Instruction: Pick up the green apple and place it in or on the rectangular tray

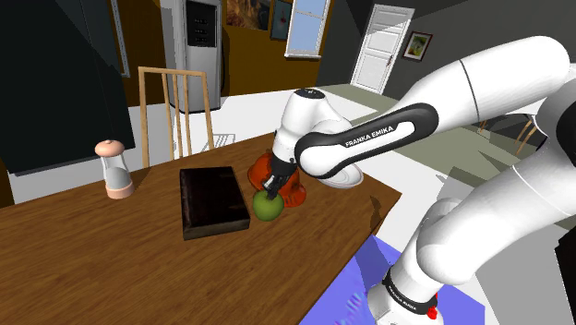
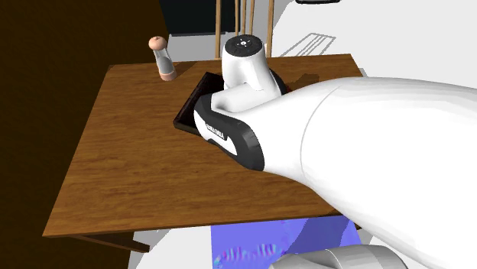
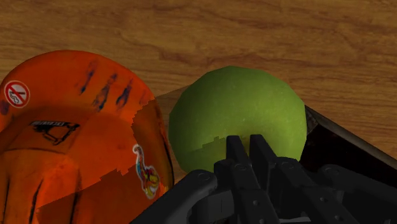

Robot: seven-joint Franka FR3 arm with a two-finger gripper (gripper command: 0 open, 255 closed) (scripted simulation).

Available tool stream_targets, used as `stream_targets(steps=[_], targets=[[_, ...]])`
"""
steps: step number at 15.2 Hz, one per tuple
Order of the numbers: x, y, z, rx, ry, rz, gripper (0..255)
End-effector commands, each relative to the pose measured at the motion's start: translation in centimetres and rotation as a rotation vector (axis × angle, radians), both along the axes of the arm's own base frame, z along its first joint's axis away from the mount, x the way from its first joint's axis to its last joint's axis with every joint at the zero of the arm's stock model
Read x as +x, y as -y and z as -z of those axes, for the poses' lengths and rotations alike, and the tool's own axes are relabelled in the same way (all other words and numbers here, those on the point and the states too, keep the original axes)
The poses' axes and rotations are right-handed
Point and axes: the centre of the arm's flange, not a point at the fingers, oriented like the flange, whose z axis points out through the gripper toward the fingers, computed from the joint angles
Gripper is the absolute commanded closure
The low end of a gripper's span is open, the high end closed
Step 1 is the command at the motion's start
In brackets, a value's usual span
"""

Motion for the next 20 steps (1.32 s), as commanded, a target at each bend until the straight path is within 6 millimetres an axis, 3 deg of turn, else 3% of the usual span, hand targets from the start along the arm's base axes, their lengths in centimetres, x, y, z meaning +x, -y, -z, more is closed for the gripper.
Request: stream_targets(steps=[1,6,20], targets=[[0.0,0.0,0.0,0.0,0.0,0.0,255],[0.0,0.0,0.0,0.0,0.0,0.0,255],[0.0,0.0,-7.4,0.0,0.0,0.0,255]])
